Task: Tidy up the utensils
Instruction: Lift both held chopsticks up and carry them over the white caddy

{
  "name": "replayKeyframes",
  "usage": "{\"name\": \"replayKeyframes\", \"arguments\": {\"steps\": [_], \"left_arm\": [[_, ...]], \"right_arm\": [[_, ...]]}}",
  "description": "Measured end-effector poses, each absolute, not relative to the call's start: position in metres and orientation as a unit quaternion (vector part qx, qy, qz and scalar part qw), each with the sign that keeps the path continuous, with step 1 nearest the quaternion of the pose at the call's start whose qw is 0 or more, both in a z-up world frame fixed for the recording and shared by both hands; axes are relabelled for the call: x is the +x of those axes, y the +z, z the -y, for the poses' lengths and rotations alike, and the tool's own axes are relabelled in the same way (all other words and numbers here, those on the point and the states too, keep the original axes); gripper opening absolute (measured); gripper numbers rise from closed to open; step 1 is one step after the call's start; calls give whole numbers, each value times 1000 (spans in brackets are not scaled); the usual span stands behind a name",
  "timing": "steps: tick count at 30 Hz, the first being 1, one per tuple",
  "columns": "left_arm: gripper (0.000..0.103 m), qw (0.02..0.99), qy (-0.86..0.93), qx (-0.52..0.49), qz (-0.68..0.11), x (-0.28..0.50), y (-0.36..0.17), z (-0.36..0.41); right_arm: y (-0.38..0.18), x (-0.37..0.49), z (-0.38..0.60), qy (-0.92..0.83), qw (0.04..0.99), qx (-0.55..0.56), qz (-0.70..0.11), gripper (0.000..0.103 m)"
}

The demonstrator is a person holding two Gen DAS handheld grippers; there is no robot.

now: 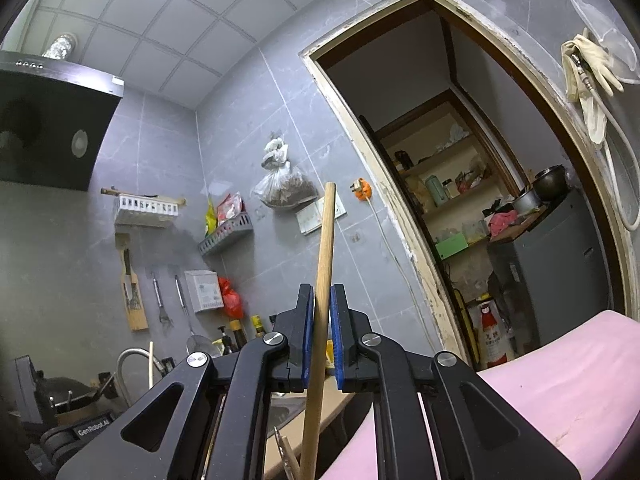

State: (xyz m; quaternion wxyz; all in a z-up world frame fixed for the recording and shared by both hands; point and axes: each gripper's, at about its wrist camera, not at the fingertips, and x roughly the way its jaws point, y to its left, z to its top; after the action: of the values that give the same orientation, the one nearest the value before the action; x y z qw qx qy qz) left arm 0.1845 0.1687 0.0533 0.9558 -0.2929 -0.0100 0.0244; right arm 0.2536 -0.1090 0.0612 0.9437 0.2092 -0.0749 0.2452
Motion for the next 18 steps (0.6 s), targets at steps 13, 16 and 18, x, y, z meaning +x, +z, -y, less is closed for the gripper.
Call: {"name": "replayKeyframes", "arguments": {"steps": [13, 16, 18], "left_arm": [[3, 980, 35, -194, 30, 176, 47, -135], [3, 982, 31, -183, 23, 178, 44, -129], [3, 984, 30, -177, 15, 181, 41, -125]], "right_arm": [[43, 258, 108, 262, 945, 191, 41, 7], [41, 255, 103, 269, 946, 178, 35, 7], [41, 254, 101, 274, 946, 172, 35, 7]]}}
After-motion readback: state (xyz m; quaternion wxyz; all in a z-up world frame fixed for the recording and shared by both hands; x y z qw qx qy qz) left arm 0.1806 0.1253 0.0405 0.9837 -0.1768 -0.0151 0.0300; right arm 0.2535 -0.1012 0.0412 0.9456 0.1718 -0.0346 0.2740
